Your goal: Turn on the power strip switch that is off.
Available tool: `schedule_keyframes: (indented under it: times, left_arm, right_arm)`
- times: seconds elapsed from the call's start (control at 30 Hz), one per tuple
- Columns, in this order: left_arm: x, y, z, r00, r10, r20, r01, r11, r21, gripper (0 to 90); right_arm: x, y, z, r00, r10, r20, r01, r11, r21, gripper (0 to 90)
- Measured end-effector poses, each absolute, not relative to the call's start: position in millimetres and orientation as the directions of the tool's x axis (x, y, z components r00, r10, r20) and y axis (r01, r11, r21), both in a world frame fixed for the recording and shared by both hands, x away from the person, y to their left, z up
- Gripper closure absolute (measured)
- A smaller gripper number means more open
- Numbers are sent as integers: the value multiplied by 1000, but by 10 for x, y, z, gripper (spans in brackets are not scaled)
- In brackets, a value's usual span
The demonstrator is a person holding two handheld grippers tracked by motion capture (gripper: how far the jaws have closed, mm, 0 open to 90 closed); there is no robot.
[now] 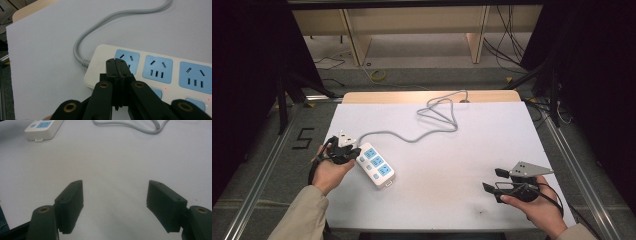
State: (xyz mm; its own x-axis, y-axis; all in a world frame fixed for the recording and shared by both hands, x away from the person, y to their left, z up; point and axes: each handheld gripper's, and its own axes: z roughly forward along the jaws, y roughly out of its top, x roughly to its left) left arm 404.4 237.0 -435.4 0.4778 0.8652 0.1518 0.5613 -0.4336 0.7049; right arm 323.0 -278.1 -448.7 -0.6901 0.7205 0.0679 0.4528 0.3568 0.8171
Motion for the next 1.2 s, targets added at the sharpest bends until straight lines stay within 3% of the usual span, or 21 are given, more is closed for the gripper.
schedule_keyframes:
  times: [1.2]
  left_arm:
    - [4149,2440,-4408,458,875,155,598,-432,675,900]
  right_arm:
    - [3230,-2781,-4488,-691,720,65,454,362,814,303]
